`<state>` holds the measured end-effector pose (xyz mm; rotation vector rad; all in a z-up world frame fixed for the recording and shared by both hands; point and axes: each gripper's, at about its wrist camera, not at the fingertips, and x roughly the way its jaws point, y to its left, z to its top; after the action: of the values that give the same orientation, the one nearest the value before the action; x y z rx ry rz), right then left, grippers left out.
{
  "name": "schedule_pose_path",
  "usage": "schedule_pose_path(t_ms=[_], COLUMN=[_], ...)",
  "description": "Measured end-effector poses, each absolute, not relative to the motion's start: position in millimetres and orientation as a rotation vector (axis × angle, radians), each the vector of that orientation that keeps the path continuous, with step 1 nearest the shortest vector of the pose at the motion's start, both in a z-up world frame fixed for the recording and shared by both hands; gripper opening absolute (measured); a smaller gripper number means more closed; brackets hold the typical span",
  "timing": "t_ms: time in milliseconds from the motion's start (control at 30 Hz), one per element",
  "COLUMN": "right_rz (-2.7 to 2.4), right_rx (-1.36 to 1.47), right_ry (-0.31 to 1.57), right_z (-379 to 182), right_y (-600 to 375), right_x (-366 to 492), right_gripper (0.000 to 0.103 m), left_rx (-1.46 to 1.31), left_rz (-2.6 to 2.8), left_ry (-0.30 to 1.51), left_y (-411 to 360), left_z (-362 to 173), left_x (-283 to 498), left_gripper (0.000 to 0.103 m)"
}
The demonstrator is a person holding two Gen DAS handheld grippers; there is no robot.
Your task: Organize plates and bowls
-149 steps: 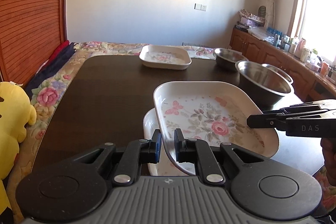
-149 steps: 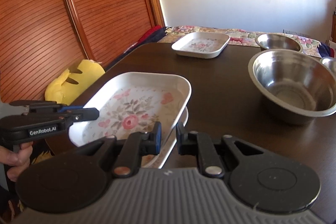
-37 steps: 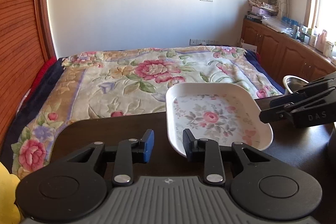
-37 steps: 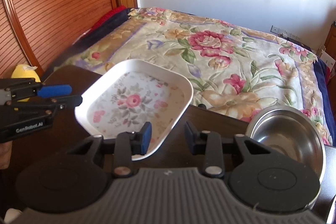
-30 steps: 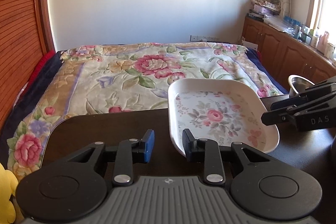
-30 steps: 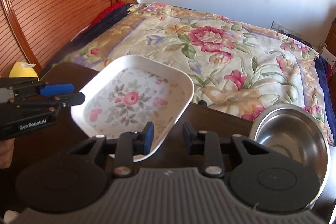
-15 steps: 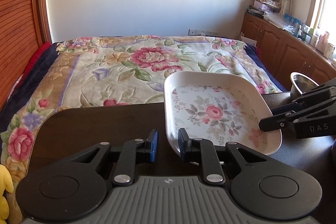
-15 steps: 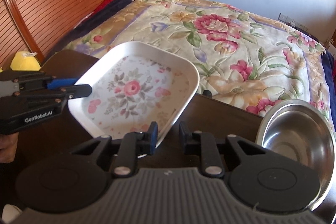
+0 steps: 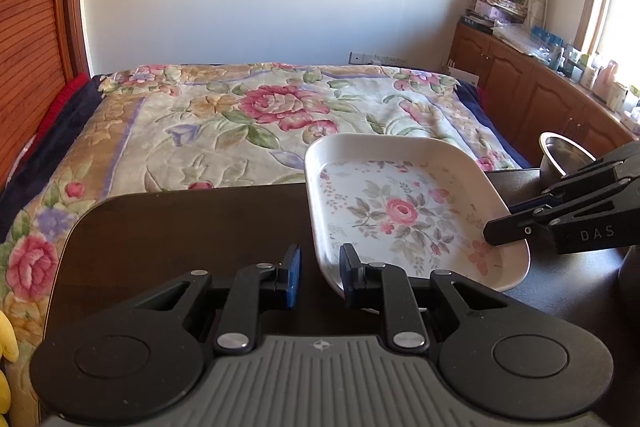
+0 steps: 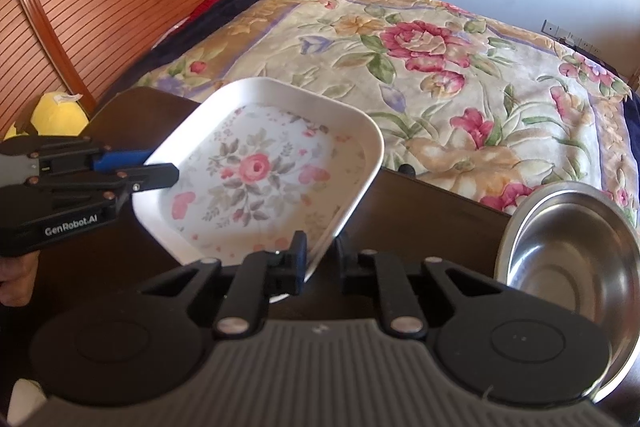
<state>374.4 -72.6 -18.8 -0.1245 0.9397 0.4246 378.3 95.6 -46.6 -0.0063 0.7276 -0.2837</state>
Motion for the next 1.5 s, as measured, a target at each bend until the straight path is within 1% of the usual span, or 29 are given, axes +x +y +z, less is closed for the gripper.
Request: schedule_pose_path(t_ms=[33,100,167,333,767,1000,1500], right_rz=[0.426,0.429,0.426,0.437,0.483,0.487,0.492], right_rx=[-0.121,-0.112,-0.106,-0.072,-0.01,-0.014,0.021], right_ry=[0.938,0.938,0.932,0.912,0.806,0.754,0.706], right_z=[-19.1,-19.6,-19.0,-13.4,16.7,28.4,32.3], right_y=[-72.1,-71.4,-71.5,-75.9,-80.0,-84.0,-107.0], right_x=[373.4,370.5,366.6,356.3,307.6,282.4,229.2], right_gripper=[0.016,0.015,0.015,0.014,0.013,0.013,0.013], left_rx=[-0.003,-0.014,-0.022,-0.047,-0.019,0.001,-0.003], left_rz=[-0.284,-0.303,-0.298,-0.312,-0.29,-0.285,-0.305], left_ry=[0.728,0.737,0.751,0.765,0.657,0.62,0.571], left_y=[95.2,94.3,94.9,99.0,103.6,100.8,89.7], left_z=[-45.9,-45.2,-43.2,-38.0,8.6,22.5,33.5], left_x=[377.7,374.9,372.3,356.8,293.1,263.8,196.8], left_gripper=[0.023,0.017,0.016,0.017,0.017,0.017,0.017])
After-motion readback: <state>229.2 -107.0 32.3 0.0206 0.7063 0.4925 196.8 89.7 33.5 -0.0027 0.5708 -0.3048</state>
